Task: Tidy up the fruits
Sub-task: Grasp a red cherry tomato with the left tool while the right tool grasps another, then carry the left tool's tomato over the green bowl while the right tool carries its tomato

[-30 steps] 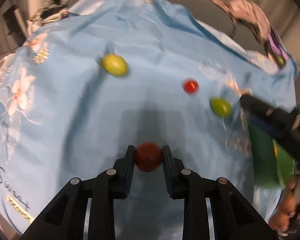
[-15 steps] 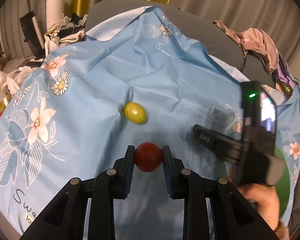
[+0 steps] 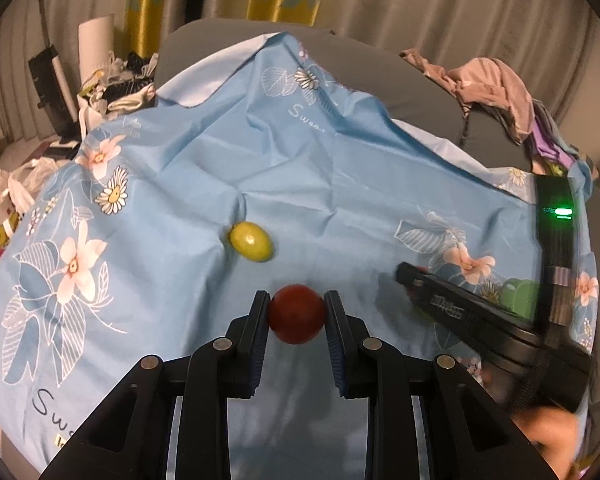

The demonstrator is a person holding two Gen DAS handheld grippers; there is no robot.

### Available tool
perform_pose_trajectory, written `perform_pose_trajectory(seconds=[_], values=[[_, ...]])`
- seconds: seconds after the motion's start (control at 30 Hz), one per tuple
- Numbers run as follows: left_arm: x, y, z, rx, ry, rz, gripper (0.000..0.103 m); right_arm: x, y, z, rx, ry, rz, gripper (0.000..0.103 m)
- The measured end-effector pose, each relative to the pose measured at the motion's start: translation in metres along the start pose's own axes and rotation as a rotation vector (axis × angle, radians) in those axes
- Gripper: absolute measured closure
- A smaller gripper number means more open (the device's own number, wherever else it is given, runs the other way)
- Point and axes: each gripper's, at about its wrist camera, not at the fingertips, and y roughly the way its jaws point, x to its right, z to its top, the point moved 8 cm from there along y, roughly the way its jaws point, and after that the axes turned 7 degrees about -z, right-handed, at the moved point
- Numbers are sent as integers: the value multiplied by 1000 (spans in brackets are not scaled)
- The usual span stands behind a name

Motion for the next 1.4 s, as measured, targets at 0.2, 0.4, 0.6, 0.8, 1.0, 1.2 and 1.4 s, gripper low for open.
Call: perform_pose_trajectory(seconds=[0.2, 0.4, 0.6, 0.8, 1.0, 1.2, 1.4], values=[[12, -3, -3, 5, 27, -23, 76, 19, -60, -22, 102, 70, 26, 76], [29, 1, -17, -18, 60, -53, 76, 35, -77, -43, 148, 86, -44, 76], [50, 0, -18, -14, 71, -101, 76, 56, -98, -36, 219, 81, -96, 76], [86, -5, -11, 11, 120, -142, 76, 81, -118, -33, 267, 129, -95, 76], [125, -3, -12, 24, 166, -194, 76, 113, -136, -35, 311, 201, -126, 76], [164, 0, -17, 14, 226, -259, 76, 150, -147, -41, 324, 288, -169, 76], [192, 6, -26, -6, 277, -299, 76, 174, -150, -47, 321, 355, -176, 75]])
